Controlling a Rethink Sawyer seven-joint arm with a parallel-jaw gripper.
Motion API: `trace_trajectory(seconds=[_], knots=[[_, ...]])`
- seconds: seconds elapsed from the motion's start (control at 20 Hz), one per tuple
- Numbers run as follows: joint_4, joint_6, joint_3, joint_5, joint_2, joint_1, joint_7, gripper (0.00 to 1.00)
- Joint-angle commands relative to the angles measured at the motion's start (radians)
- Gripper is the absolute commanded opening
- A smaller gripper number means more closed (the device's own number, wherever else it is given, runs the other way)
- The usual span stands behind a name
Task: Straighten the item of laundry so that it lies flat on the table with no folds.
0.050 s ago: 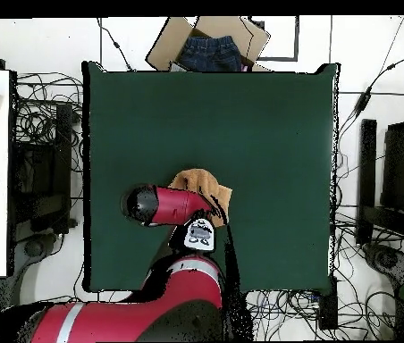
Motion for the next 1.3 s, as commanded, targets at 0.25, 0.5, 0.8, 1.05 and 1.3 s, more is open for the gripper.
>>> trace_trajectory(seconds=[0.25,0.5,0.8,1.05,1.3], knots=[[-0.025,-0.104,0.029,0.048,0.024,-0.029,0.241,0.00],[-0.024,-0.081,0.027,0.056,0.021,-0.026,0.244,0.00],[0.038,0.045,-0.020,0.065,-0.101,0.012,0.269,0.00],[0.111,0.152,-0.028,0.064,-0.243,0.023,0.264,0.00],[0.149,0.327,-0.045,0.064,-0.386,0.032,0.256,0.00]])
